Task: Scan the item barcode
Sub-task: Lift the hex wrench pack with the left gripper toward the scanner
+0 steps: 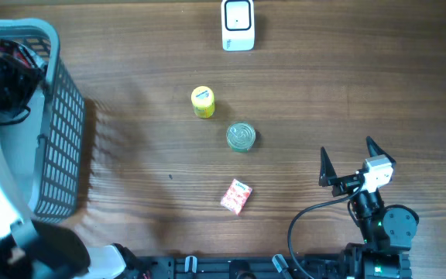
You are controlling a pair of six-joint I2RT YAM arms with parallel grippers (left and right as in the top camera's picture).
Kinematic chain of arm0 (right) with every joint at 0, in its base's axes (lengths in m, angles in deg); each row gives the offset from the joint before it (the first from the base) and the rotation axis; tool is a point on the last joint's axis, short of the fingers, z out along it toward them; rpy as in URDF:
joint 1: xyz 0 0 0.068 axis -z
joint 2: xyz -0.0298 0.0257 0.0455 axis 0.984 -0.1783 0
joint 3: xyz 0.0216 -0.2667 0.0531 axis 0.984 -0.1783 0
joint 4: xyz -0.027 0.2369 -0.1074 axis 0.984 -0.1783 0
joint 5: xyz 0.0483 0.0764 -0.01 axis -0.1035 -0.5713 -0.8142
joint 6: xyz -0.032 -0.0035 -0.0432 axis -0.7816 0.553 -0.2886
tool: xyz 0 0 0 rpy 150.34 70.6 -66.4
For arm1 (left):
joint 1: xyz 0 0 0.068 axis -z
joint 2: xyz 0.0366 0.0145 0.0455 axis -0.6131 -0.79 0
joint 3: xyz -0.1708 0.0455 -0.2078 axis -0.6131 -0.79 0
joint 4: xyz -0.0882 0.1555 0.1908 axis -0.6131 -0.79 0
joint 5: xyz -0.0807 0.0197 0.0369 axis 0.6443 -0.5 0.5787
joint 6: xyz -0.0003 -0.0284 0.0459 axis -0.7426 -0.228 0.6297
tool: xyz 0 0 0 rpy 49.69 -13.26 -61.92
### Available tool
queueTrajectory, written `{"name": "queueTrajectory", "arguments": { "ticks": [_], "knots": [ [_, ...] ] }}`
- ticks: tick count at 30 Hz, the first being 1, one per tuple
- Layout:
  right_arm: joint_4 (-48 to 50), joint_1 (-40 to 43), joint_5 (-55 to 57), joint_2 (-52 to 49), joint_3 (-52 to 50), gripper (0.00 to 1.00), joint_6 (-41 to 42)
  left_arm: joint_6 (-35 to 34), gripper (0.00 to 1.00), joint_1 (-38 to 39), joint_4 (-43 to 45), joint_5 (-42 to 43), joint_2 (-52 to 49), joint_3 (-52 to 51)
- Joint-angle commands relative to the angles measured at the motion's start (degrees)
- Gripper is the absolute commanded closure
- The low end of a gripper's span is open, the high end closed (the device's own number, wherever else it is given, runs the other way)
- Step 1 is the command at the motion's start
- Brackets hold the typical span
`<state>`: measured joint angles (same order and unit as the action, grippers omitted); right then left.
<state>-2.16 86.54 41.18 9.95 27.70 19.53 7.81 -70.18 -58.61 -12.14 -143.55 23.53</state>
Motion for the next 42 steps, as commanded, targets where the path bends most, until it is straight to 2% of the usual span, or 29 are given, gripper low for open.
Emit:
{"name": "queueTrajectory", "arguments": {
  "ticks": [1, 8, 12, 15, 19, 20, 23, 27, 31, 33, 36, 39, 42],
  "knots": [
    [0.3, 0.0, 0.1, 0.3, -0.1, 0.00, 0.9, -2.8, 0.96, -0.3, -0.7, 0.7, 7.9, 1.4],
    [0.3, 0.0, 0.1, 0.3, -0.1, 0.00, 0.9, -4.5, 0.96, 0.2, -0.7, 1.2, 23.4, 1.4],
    [0.3, 0.0, 0.1, 0.3, -0.1, 0.00, 0.9, -4.5, 0.96, 7.2, -0.8, 3.3, 26.7, 1.3],
    [0.3, 0.0, 0.1, 0.3, -0.1, 0.00, 0.9, -4.5, 0.96, 15.6, -1.7, 2.4, 24.6, 1.3],
    [0.3, 0.0, 0.1, 0.3, -0.1, 0.00, 0.9, -4.7, 0.96, 31.8, -1.7, -12.8, 18.8, 1.3],
    [0.3, 0.0, 0.1, 0.3, -0.1, 0.00, 0.9, -4.8, 0.96, 38.1, -1.6, -17.9, 15.8, 1.3],
    [0.3, 0.0, 0.1, 0.3, -0.1, 0.00, 0.9, -4.8, 0.96, 48.3, -1.6, -26.7, 9.2, 1.3],
    [0.3, 0.0, 0.1, 0.3, -0.1, 0.00, 0.9, -6.3, 0.96, 55.9, -2.9, -31.1, 0.7, 1.3],
    [0.3, 0.0, 0.1, 0.3, -0.1, 0.00, 0.9, -6.3, 0.96, 58.3, -6.3, -31.7, -3.1, 1.2],
    [0.2, 0.0, 0.1, 0.3, -0.1, 0.00, 0.9, -4.4, 0.96, 58.9, -7.1, -27.8, -3.2, 1.2],
    [0.3, 0.0, 0.1, 0.3, -0.1, 0.00, 0.9, 3.6, 0.96, 58.9, -5.8, -12.6, -2.9, 1.2],
    [0.3, 0.0, 0.1, 0.3, -0.1, 0.00, 0.9, 11.0, 0.96, 58.8, -1.3, 13.1, -2.9, 1.2],
    [0.3, 0.0, 0.1, 0.3, -0.1, 0.00, 0.9, 16.3, 0.96, 58.5, 5.8, 28.2, -2.9, 1.2]
  ]
}}
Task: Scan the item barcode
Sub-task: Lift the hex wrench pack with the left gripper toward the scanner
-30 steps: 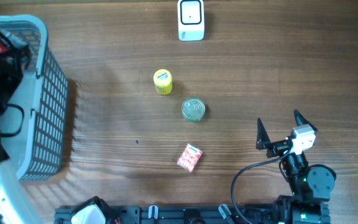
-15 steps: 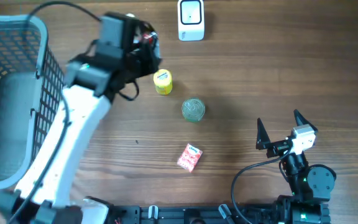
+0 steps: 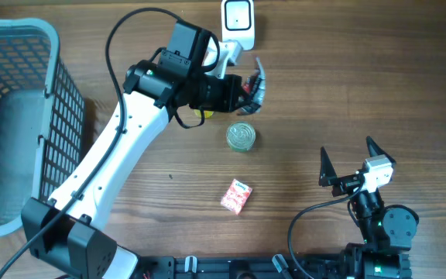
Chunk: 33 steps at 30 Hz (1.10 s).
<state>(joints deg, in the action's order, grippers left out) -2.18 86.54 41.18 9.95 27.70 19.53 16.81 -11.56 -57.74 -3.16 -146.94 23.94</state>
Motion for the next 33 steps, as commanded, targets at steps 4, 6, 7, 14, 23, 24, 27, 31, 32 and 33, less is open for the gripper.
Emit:
{"name": "queueTrajectory", "arguments": {
  "ticks": [4, 6, 7, 14, 23, 24, 27, 31, 32, 33],
  "knots": [
    [0.3, 0.0, 0.1, 0.3, -0.1, 0.00, 0.9, 9.5, 0.96, -0.5, 22.2, 37.5, 0.5, 0.8],
    [0.3, 0.0, 0.1, 0.3, -0.1, 0.00, 0.9, 9.5, 0.96, -0.5, 29.3, 41.4, 0.5, 0.8],
    [0.3, 0.0, 0.1, 0.3, -0.1, 0.00, 0.9, 9.4, 0.96, -0.5, 33.4, 42.9, 0.5, 0.8],
    [0.3, 0.0, 0.1, 0.3, -0.1, 0.00, 0.9, 9.1, 0.96, -0.5, 52.3, 48.8, 0.5, 0.8],
    [0.3, 0.0, 0.1, 0.3, -0.1, 0.00, 0.9, -8.9, 0.96, -0.5, 64.8, 42.4, 0.5, 0.8],
    [0.3, 0.0, 0.1, 0.3, -0.1, 0.00, 0.9, -8.9, 0.96, -0.5, 64.7, 42.4, 0.5, 0.8],
    [0.3, 0.0, 0.1, 0.3, -0.1, 0.00, 0.9, -9.0, 0.96, -0.5, 64.7, 42.4, 0.5, 0.8],
    [0.3, 0.0, 0.1, 0.3, -0.1, 0.00, 0.9, -9.0, 0.96, -0.8, 64.7, 42.5, 0.5, 0.8],
    [0.3, 0.0, 0.1, 0.3, -0.1, 0.00, 0.9, -9.0, 0.96, -1.2, 64.3, 42.6, 0.5, 0.8],
    [0.3, 0.0, 0.1, 0.3, -0.1, 0.00, 0.9, -9.0, 0.96, -1.7, 64.0, 42.8, 0.5, 0.8]
  ]
}}
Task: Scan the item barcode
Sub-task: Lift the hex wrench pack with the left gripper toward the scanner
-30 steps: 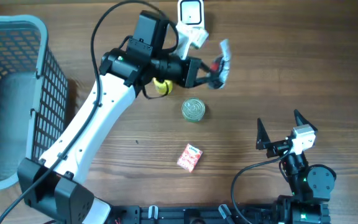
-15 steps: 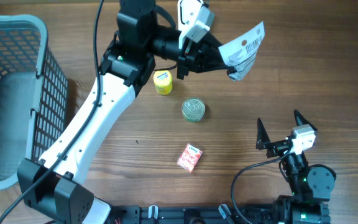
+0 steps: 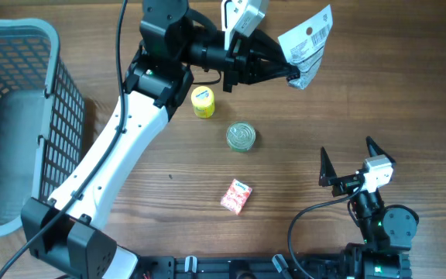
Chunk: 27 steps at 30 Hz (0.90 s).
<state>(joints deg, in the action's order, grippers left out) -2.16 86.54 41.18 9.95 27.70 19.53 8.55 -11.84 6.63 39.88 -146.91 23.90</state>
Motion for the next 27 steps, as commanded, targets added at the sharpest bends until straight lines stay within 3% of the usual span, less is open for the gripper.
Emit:
{"name": "queueTrajectory", "arguments": {
  "ticks": [1, 17, 21, 27],
  "knots": [
    [0.3, 0.0, 0.1, 0.3, -0.1, 0.00, 0.9, -0.8, 0.96, -1.9, -0.5, 0.4, 0.5, 0.9],
    [0.3, -0.1, 0.1, 0.3, -0.1, 0.00, 0.9, -0.8, 0.96, -3.4, -0.8, 2.5, 0.5, 0.8],
    [0.3, -0.3, 0.1, 0.3, -0.1, 0.00, 0.9, -0.3, 0.96, -3.4, 1.3, 10.3, 0.5, 0.9],
    [0.3, -0.3, 0.1, 0.3, -0.1, 0.00, 0.9, -0.5, 0.96, -3.4, 1.4, 11.0, 0.5, 0.9]
  ]
}}
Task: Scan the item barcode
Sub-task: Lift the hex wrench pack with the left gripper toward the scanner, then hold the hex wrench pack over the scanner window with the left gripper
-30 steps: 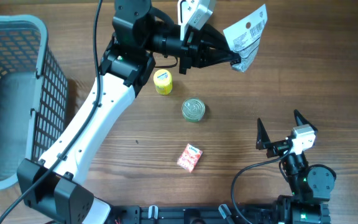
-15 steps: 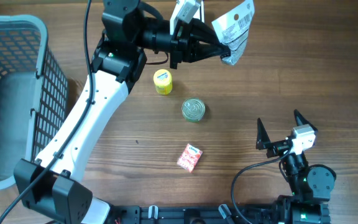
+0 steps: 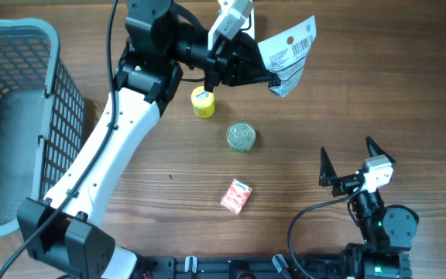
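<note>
My left gripper (image 3: 269, 76) is shut on a silver foil pouch (image 3: 289, 56), holding it up in the air at the back of the table, to the right of the white scanner (image 3: 235, 17). The pouch's white label with a barcode (image 3: 296, 49) and a brown dot faces the overhead camera. My left arm partly hides the scanner. At the front right, my right gripper (image 3: 348, 161) rests open with nothing between its fingers.
A grey mesh basket (image 3: 49, 116) stands at the left edge. On the table lie a yellow-lidded jar (image 3: 202, 101), a tin can (image 3: 241, 136) and a small red-and-white packet (image 3: 236, 195).
My left gripper with the pouch has shifted a little to the left and toward the front, closer to the scanner. The label still faces up. The right arm has not moved.
At first my left arm was down in the basket at the left. Then the gripper was over the table near the scanner with a dark item in it. Later it held the pouch raised, label up, right of the scanner, and now slightly nearer.
</note>
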You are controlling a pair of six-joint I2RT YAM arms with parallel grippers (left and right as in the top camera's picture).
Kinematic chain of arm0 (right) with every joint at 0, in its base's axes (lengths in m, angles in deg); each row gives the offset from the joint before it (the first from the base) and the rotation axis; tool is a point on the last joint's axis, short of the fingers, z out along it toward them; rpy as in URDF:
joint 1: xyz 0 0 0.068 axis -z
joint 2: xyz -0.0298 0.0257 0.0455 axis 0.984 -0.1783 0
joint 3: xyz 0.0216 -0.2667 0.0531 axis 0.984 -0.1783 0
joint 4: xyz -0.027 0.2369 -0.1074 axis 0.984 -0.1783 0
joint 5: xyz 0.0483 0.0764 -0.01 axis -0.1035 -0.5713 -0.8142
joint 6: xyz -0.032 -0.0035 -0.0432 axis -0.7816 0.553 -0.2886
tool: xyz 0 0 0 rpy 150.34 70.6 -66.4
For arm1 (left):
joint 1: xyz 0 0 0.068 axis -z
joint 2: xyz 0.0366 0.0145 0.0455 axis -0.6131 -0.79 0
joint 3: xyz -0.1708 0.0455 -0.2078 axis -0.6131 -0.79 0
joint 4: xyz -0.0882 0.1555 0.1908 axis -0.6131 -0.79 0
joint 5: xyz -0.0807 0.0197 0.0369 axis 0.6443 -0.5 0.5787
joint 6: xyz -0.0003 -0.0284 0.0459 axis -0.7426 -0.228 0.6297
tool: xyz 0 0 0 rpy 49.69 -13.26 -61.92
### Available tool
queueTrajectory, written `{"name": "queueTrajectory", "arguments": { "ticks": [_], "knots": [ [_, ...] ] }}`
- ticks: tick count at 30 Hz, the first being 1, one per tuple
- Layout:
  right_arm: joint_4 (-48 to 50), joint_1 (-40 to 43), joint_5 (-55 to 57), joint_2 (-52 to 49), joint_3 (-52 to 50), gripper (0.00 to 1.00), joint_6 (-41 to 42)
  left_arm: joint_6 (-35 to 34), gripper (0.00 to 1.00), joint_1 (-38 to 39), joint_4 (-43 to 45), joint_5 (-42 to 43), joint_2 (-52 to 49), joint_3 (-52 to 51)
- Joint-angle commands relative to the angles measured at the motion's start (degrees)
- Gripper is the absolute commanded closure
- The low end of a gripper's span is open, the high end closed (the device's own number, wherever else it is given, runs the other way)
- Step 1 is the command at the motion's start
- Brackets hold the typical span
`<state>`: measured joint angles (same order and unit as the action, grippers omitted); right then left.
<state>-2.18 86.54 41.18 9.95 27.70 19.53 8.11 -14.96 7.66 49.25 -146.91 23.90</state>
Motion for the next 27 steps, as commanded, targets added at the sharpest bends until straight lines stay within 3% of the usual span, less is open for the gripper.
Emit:
{"name": "queueTrajectory", "arguments": {
  "ticks": [1, 5, 8, 11, 13, 20, 23, 27],
  "knots": [
    [0.3, -0.3, 0.1, 0.3, -0.1, 0.00, 0.9, -0.1, 0.96, -0.3, 0.4, 1.6, 0.5, 0.9],
    [0.3, -0.3, 0.1, 0.3, -0.1, 0.00, 0.9, -0.1, 0.96, -0.5, 0.2, 0.3, 0.5, 0.9],
    [0.3, -0.3, 0.1, 0.3, -0.1, 0.00, 0.9, -0.1, 0.96, -3.9, -13.2, -18.7, 0.3, 0.9],
    [0.3, -0.3, 0.1, 0.3, -0.1, 0.00, 0.9, -0.1, 0.96, -7.5, -21.0, -25.8, -0.8, 0.9],
    [0.3, -0.2, 0.1, 0.3, -0.1, 0.00, 0.9, -0.2, 0.96, -8.9, -21.3, -28.1, -1.9, 0.9],
    [0.3, -0.2, 0.1, 0.3, -0.1, 0.00, 0.9, -2.5, 0.96, -3.0, -31.3, -71.2, -2.4, 0.9],
    [0.3, -0.2, 0.1, 0.3, -0.1, 0.00, 0.9, -3.0, 0.96, 0.2, -31.3, -84.7, -4.1, 0.9],
    [0.3, -0.2, 0.1, 0.3, -0.1, 0.00, 0.9, -5.0, 0.96, 0.8, -31.0, -89.6, -9.2, 0.9]
  ]
}}
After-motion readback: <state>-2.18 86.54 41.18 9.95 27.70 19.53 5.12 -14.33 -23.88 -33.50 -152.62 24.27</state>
